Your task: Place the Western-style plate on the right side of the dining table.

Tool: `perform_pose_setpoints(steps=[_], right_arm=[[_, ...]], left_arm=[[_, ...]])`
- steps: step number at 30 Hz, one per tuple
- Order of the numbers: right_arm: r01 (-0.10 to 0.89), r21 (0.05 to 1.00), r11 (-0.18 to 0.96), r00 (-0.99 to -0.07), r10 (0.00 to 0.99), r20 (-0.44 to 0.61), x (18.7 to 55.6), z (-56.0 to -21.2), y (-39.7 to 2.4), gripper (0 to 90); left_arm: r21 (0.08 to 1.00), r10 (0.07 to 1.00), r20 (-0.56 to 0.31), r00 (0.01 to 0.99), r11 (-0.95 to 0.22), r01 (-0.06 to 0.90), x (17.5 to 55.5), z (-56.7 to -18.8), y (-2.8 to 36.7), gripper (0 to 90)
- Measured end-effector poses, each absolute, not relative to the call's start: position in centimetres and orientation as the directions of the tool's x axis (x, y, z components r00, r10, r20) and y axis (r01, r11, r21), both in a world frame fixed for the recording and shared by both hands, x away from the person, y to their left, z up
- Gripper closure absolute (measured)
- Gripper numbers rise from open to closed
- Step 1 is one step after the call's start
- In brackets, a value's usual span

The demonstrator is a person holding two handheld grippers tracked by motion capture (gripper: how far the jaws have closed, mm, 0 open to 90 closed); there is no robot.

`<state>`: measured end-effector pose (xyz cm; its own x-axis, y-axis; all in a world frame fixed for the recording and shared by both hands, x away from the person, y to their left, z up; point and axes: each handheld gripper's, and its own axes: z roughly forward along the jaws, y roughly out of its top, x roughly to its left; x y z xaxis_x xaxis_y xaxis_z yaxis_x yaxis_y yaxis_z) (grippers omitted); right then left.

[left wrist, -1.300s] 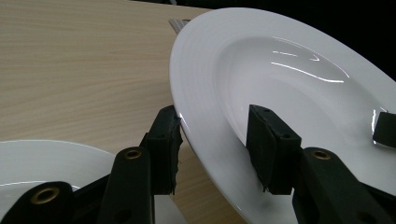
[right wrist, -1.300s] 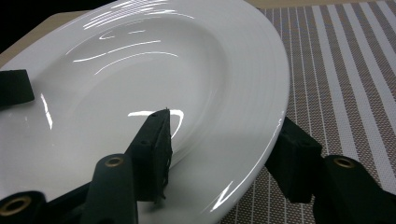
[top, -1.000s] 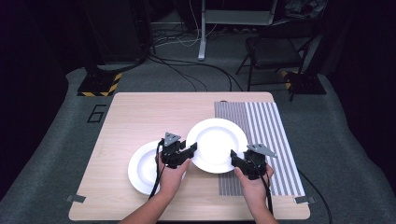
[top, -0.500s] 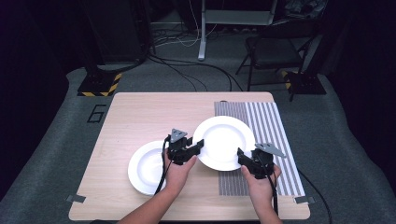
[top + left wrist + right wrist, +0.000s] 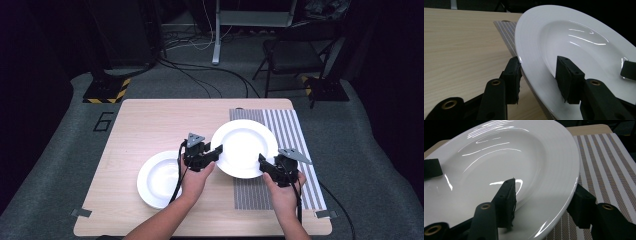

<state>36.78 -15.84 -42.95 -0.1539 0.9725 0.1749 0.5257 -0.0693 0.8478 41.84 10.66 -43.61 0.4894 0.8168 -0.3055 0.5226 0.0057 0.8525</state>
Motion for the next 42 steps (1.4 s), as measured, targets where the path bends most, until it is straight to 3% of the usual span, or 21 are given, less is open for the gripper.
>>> perform_pose_setpoints(steps=[42], right_arm=[[0.558,0.824,-0.097,-0.159,0.962,0.221,36.9,-45.2,-20.5,45.4]], left_arm=[[0.814,0.688,-0.403,0.603,-0.031,0.58,43.6,-46.0,8.2,56.4]])
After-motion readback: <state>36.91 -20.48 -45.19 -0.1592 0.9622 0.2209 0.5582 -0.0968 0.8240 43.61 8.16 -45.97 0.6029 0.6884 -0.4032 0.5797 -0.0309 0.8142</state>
